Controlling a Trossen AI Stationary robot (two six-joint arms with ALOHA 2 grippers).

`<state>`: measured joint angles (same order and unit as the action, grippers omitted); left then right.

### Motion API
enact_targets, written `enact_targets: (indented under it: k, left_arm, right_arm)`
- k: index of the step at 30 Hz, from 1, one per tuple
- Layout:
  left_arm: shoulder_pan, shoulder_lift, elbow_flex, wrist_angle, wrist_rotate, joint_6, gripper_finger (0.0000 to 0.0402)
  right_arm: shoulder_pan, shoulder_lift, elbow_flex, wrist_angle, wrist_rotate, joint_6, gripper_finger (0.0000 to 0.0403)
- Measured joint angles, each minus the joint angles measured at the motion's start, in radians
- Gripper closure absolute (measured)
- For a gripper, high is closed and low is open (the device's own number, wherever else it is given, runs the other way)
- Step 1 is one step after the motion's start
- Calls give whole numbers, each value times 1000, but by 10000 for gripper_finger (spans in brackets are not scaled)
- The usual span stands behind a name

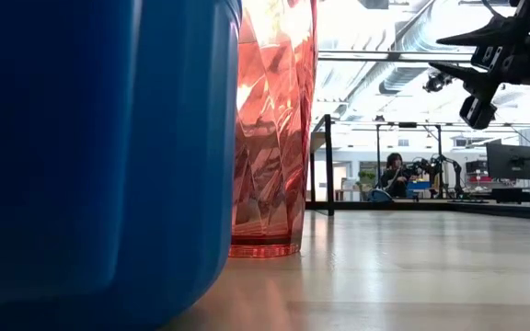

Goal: Stack small to large cups/mugs on shelf
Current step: Put the brown cup on the shelf

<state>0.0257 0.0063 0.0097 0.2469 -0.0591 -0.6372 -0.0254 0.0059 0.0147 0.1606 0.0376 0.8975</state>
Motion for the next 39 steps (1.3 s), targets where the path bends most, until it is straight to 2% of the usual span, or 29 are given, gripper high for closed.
enact_targets:
  k: [3, 8, 11, 16, 19, 22, 24, 29, 34, 37, 39]
  left_arm:
    - [0, 0, 0, 52, 6, -62, 263]
    - [0, 0, 0, 30, -72, -56, 263]
    - [0, 0, 0, 29, -71, -121, 263]
    - [-1, 1, 0, -34, 14, -179, 263]
    - [0, 3, 0, -131, 84, -180, 263]
    - [-1, 3, 0, -227, 127, -181, 263]
    - [-1, 10, 0, -216, 133, -178, 263]
    - [-1, 19, 0, -161, 147, -133, 263]
    - [0, 18, 0, -156, 72, -66, 263]
    - [0, 18, 0, -112, 16, -48, 263]
    - [0, 18, 0, -52, -2, -52, 263]
  right_arm:
    - [0, 0, 0, -7, 22, -34, 284]
    - [-1, 0, 0, -40, 66, -125, 284]
    - [-1, 0, 0, -63, 80, -153, 284]
    - [0, 1, 0, -85, 64, -70, 284]
    - [0, 1, 0, -74, 54, -98, 284]
    - [9, 6, 0, 32, -28, -141, 284]
    - [32, 22, 8, 121, -53, -214, 284]
    - [107, 147, 106, 151, -24, -506, 284]
    - [140, 352, 221, 149, -11, -767, 284]
    - [145, 483, 301, 141, -11, -822, 284]
    - [145, 567, 366, 112, -11, -794, 284]
